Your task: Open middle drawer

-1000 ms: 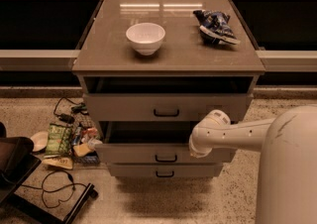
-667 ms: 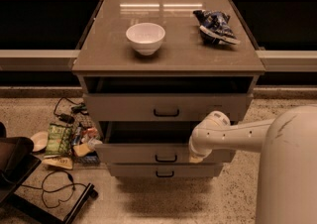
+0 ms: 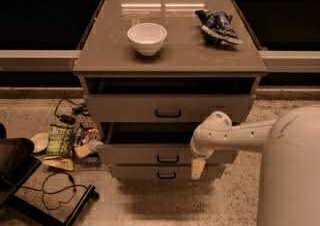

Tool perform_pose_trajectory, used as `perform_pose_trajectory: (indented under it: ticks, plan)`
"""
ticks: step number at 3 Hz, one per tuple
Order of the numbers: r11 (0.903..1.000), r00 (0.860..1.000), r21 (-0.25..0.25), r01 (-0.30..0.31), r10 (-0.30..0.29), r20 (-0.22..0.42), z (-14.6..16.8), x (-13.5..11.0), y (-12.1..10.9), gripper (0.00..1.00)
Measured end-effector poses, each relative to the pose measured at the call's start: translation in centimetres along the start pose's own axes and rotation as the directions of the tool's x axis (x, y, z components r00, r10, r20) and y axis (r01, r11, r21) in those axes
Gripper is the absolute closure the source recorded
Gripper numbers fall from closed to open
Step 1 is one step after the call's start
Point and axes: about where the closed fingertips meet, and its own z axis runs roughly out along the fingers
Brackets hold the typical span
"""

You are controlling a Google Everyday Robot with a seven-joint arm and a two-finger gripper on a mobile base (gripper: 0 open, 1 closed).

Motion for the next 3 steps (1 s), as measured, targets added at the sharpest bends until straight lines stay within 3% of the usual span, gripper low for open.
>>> perform_pose_trajectory:
  ticks: [1, 2, 3]
  plan:
    - [0.9997, 1.000, -0.025, -0.007, 0.007, -0.001, 0.4, 0.4, 0.7, 0.19]
    - [0.9882, 0.997, -0.141, -0.058, 0.050, -0.062, 0.8, 2.0, 5.1, 0.50]
    - [0.9872, 0.996, -0.146, -0.063, 0.053, -0.067, 0.4, 2.0, 5.3, 0.72]
